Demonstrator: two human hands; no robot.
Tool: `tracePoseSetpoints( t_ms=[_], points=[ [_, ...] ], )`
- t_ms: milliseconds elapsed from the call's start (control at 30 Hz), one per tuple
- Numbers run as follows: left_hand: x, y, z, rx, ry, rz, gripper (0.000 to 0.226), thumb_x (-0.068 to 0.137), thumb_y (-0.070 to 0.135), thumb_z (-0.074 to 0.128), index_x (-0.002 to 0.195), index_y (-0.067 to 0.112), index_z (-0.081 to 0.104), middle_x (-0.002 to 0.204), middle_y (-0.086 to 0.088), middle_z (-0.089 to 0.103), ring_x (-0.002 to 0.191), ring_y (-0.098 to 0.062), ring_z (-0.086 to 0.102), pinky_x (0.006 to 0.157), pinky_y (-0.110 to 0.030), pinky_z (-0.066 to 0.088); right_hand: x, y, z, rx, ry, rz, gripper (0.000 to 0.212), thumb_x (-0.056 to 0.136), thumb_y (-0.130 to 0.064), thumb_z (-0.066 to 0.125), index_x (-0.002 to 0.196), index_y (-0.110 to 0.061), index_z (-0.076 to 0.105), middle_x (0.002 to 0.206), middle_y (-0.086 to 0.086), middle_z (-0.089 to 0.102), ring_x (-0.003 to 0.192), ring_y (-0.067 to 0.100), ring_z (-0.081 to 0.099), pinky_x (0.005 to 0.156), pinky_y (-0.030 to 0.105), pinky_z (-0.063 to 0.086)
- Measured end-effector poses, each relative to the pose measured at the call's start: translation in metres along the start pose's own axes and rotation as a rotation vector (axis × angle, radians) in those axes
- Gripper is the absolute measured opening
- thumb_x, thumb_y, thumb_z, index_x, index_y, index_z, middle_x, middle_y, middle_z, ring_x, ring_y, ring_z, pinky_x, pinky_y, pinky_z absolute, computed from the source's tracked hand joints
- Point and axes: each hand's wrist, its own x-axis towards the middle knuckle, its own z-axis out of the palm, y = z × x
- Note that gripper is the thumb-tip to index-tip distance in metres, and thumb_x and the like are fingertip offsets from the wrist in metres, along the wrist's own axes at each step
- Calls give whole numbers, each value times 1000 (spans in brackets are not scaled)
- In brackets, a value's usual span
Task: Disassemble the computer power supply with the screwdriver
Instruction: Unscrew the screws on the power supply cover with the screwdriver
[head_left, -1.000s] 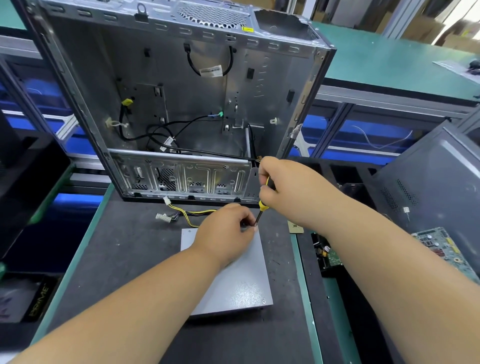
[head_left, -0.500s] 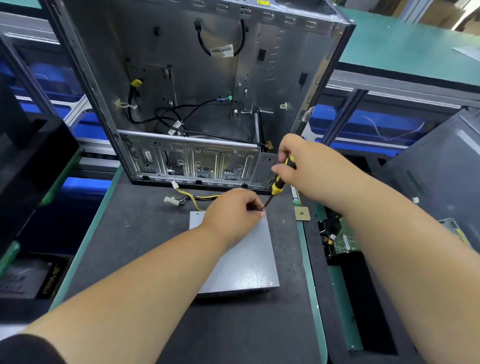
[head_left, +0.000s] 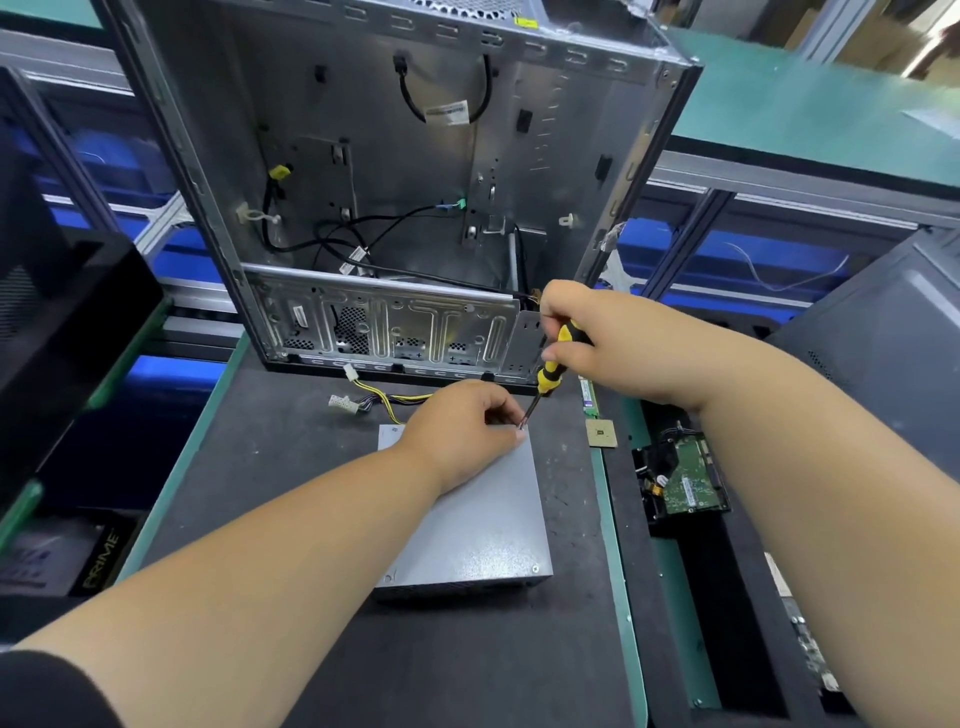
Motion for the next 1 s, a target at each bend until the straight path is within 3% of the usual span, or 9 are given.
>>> tracePoseSetpoints(
  t_ms=[133,200,267,333,400,700,767,900,1000],
  points=[
    [-2,0,2,19,16,41,13,78,30,77,83,36,67,90,16,63,88,1,57,83,-27,50,2,3,-6,-53,-50,-50,19,94,-9,60,89,-27,53,94,-14,52,76,3,50,64,23,35],
    [-3,-1,4,28,30,54,13,77,30,77,84,36,67,90,16,61,88,1,56,83,-27,50,1,2,-5,-66,-35,-60,14,95,-17,60,103,-29,56,104,-12,52,84,4,51,71,28,37],
    [-4,-1,4,27,40,57,14,77,29,76,84,36,67,90,16,61,89,1,56,83,-27,49,0,-2,-1,-131,31,-53,19,98,-37,55,114,-28,50,95,-10,56,77,3,49,64,31,37],
    [-4,0,5,28,44,59,14,77,29,76,84,36,66,90,16,61,89,2,56,83,-26,49,0,-7,3,-344,127,-31,32,100,-52,40,110,-22,42,75,-8,52,66,11,46,52,31,30],
    [-5,1,5,36,48,57,13,78,29,76,85,35,67,91,16,61,89,2,56,83,-24,49,2,-9,6,-494,180,-12,32,103,-51,34,102,-19,36,71,-3,50,62,17,46,48,31,27],
    [-4,1,5,48,57,47,9,79,29,74,86,31,69,91,13,61,89,-4,57,84,-30,50,-6,-9,3,-44,90,-15,13,89,-20,61,94,-27,52,93,-10,51,76,7,52,60,24,37],
    [-4,0,6,53,56,50,9,79,29,74,87,31,70,92,13,61,89,-4,57,85,-30,50,-8,-9,7,-85,114,10,8,89,-24,58,93,-25,51,89,-9,52,74,12,51,56,26,33],
    [-4,0,6,47,48,53,10,80,29,74,87,34,68,93,13,61,90,-2,58,85,-29,50,-9,-8,12,-311,216,35,31,99,-52,43,95,-22,46,70,-6,50,65,14,48,51,32,29],
    [-3,0,6,56,51,44,8,82,30,73,88,35,69,94,14,62,90,-3,58,86,-29,50,-7,-8,13,-176,194,57,20,100,-39,50,95,-20,46,69,-6,50,60,8,43,50,29,27]
  ],
)
